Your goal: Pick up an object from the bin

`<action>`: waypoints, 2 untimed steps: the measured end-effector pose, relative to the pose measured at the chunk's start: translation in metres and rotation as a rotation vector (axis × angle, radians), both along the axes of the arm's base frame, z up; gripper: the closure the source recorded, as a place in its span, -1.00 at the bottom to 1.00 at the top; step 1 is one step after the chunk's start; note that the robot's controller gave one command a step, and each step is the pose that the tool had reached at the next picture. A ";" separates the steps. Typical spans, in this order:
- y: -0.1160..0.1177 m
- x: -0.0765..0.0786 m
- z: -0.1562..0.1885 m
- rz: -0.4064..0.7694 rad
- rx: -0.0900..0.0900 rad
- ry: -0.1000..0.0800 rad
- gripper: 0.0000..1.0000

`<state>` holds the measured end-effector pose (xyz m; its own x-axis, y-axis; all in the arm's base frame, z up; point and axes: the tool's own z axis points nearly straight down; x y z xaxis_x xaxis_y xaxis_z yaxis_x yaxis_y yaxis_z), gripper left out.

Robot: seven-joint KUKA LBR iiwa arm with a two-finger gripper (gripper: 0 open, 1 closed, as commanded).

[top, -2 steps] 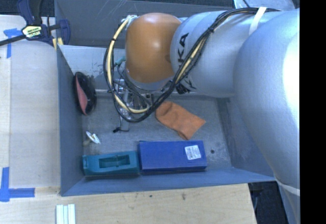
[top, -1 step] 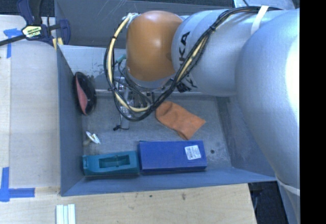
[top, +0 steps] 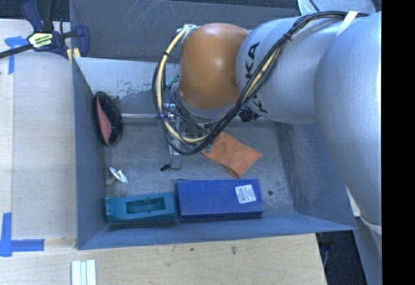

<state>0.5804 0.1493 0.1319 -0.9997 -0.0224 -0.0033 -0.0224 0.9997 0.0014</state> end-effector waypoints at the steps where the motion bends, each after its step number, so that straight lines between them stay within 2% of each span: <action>1: -0.027 0.022 -0.022 0.067 -0.001 -0.002 -1.00; 2: -0.057 0.025 -0.012 0.090 -0.001 0.000 -1.00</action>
Offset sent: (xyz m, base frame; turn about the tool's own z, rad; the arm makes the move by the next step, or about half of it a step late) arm 0.0253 -0.0637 -0.0078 -0.0937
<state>0.6054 0.0918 0.1197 -0.9937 -0.1118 -0.0031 -0.1118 0.9937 0.0003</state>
